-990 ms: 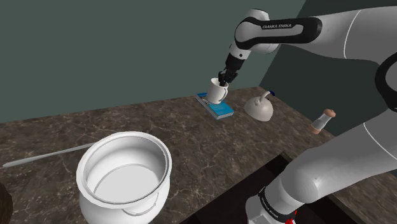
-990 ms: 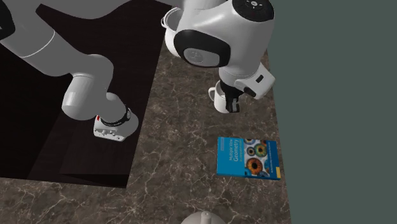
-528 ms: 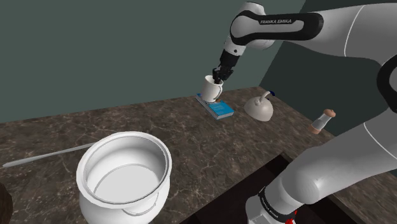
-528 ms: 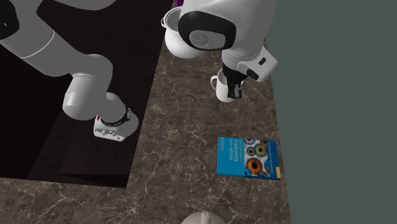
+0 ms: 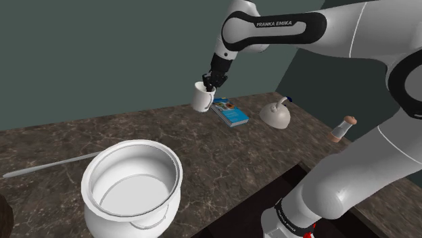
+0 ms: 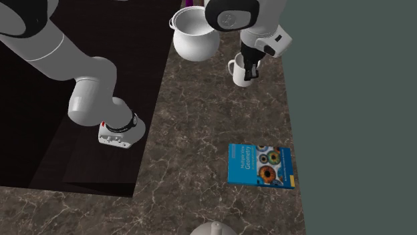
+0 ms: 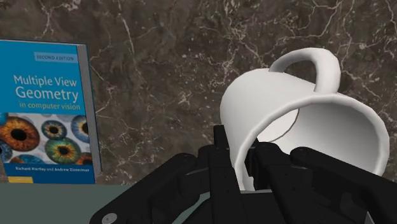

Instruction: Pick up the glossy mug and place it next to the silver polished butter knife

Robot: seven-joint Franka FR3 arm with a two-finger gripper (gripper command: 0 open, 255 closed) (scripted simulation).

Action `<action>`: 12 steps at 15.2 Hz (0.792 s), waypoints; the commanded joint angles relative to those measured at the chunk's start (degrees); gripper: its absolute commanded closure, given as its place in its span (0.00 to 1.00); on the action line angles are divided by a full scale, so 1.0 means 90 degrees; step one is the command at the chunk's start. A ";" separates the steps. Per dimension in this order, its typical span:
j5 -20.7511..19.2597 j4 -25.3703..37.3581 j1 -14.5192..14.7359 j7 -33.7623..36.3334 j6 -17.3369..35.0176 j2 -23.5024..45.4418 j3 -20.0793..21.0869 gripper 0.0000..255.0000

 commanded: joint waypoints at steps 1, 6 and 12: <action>-0.0003 0.0158 0.0130 0.0313 0.0064 0.0198 0.0178 1.00; -0.0091 0.0664 0.0448 0.1057 0.0177 0.0778 0.0573 1.00; -0.0339 0.1533 0.0871 0.1945 0.0200 0.1649 0.0956 1.00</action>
